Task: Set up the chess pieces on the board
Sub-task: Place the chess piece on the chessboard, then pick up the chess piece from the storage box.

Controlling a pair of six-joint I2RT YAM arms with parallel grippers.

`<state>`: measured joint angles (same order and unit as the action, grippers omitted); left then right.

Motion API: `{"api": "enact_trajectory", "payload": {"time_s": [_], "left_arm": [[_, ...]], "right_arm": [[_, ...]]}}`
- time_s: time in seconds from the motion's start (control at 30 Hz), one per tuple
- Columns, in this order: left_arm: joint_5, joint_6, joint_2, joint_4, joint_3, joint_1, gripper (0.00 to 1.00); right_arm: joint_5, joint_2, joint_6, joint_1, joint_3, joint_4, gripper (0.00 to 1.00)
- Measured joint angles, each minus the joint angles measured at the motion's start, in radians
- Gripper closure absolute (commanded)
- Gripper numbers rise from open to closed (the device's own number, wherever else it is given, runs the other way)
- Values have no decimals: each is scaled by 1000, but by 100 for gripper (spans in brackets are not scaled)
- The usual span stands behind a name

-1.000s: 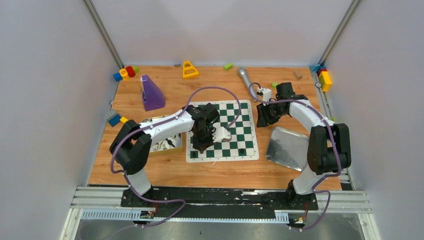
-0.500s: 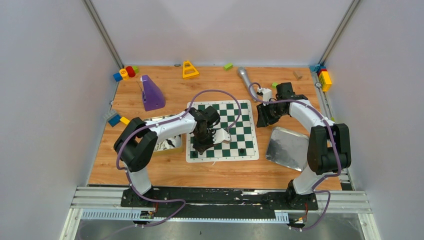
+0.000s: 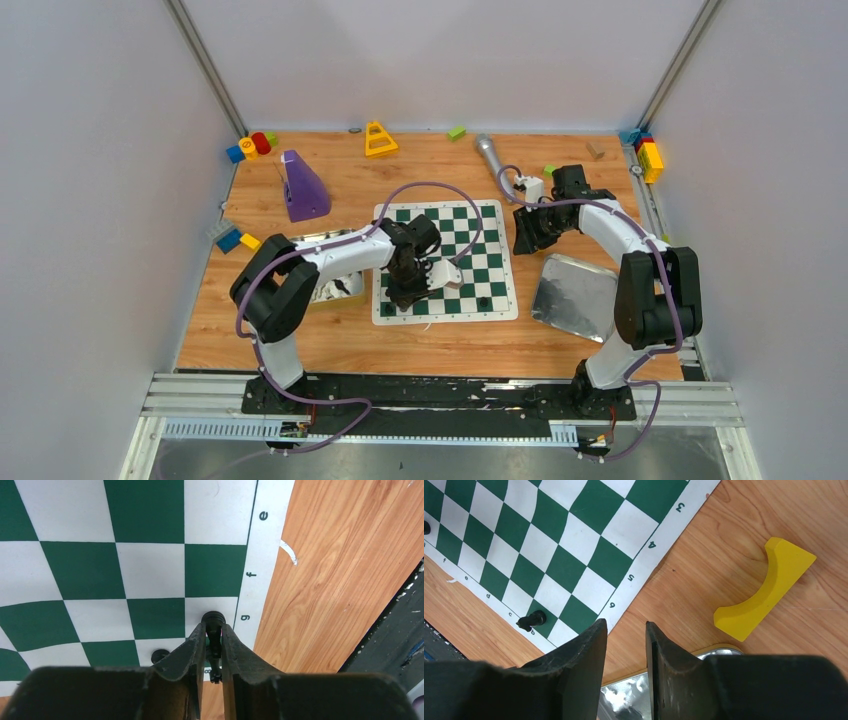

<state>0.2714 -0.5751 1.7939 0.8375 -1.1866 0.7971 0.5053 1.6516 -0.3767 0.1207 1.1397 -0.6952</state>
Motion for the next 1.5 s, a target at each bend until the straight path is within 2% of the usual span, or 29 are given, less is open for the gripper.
{"api": "enact_trajectory", "payload": {"time_s": [0.33, 0.43, 0.63, 0.8, 0.93, 1.2, 1.5], "left_arm": [[-17, 18, -2, -5, 7, 1, 43], [-23, 26, -33, -2, 7, -2, 40], [-1, 35, -209, 16, 3, -75, 43], [30, 27, -346, 27, 2, -255, 47], [61, -20, -379, 29, 17, -408, 50], [134, -240, -364, -18, 153, -560, 54], [245, -554, -309, -99, 229, -595, 54]], "right_arm": [[-2, 0, 0, 0, 0, 0, 65], [-3, 0, 0, 0, 0, 0, 65], [-3, 10, 0, 0, 0, 0, 65], [-5, 17, 0, 0, 0, 0, 65], [-6, 17, 0, 0, 0, 0, 65], [-6, 17, 0, 0, 0, 0, 65], [-6, 17, 0, 0, 0, 0, 65]]}}
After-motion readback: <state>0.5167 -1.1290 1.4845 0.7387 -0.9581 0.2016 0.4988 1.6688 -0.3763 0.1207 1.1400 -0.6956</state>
